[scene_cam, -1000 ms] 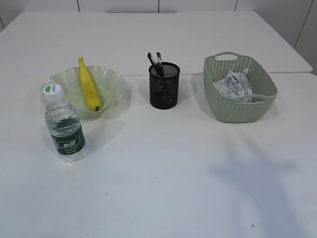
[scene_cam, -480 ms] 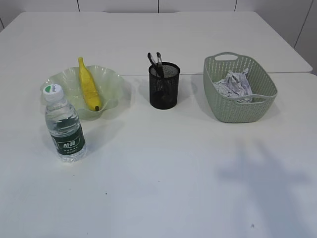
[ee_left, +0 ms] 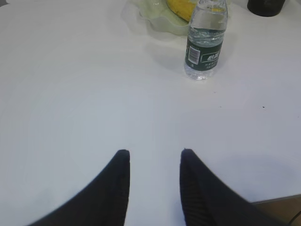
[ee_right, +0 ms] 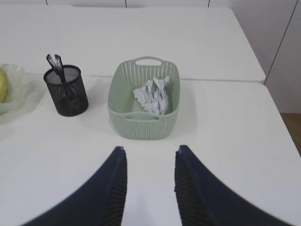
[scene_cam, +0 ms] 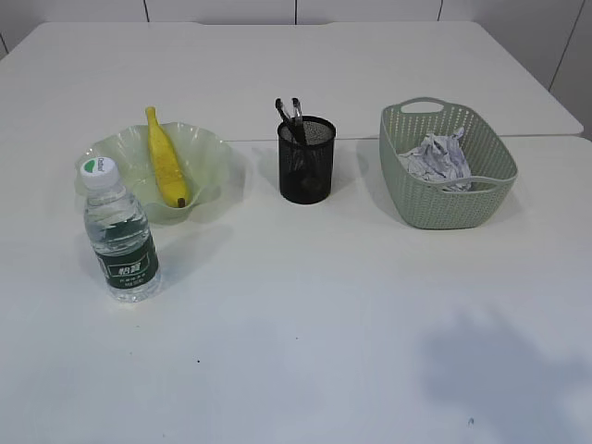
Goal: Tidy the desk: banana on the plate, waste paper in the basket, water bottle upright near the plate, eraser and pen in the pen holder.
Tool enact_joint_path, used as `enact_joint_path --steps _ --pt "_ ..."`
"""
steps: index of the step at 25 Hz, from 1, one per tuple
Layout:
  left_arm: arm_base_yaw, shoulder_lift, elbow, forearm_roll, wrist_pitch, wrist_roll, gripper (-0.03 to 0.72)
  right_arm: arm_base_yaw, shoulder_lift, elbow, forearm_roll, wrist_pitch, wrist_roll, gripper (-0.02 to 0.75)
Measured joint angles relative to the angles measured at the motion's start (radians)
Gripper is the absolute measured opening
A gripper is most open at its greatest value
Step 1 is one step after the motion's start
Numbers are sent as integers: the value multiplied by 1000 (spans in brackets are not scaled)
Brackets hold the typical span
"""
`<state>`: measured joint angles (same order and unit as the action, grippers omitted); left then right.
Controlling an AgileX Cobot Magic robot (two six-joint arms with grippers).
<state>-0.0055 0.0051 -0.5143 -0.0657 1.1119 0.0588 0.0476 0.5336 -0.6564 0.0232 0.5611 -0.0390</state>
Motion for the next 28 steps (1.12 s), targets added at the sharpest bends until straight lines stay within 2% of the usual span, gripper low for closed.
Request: enact_joint_path --steps 17,28 --pt "0 0 0 0 0 0 244 0 -304 0 3 533 -79 265" --pt "0 0 0 0 0 0 244 0 -424 0 3 684 -129 265"
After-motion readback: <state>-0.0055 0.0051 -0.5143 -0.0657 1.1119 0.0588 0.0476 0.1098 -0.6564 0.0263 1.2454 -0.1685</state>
